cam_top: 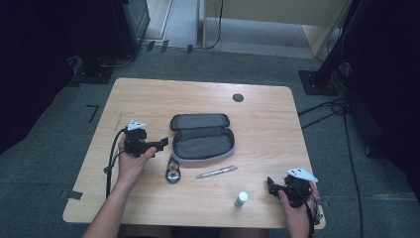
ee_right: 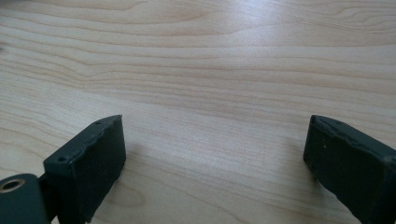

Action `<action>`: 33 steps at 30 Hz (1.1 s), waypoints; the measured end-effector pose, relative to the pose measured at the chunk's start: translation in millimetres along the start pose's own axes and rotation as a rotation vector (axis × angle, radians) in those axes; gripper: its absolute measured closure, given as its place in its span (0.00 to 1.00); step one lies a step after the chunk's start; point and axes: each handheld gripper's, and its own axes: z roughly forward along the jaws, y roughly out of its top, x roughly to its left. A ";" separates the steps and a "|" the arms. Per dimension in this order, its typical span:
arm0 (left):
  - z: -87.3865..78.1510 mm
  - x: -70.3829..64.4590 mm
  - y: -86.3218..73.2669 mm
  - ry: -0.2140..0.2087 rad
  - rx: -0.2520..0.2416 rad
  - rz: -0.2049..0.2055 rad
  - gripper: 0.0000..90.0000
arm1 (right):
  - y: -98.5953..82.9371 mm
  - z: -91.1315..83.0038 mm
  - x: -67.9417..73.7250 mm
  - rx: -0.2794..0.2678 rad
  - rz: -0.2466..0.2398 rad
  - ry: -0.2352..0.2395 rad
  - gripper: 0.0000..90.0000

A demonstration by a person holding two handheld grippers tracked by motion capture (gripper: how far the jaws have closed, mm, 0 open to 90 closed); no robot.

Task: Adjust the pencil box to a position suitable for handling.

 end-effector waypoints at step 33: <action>-61.6 52.0 -89.3 0.216 0.043 -0.035 0.03 | -0.8 -1.7 1.4 0.006 0.001 -0.009 0.04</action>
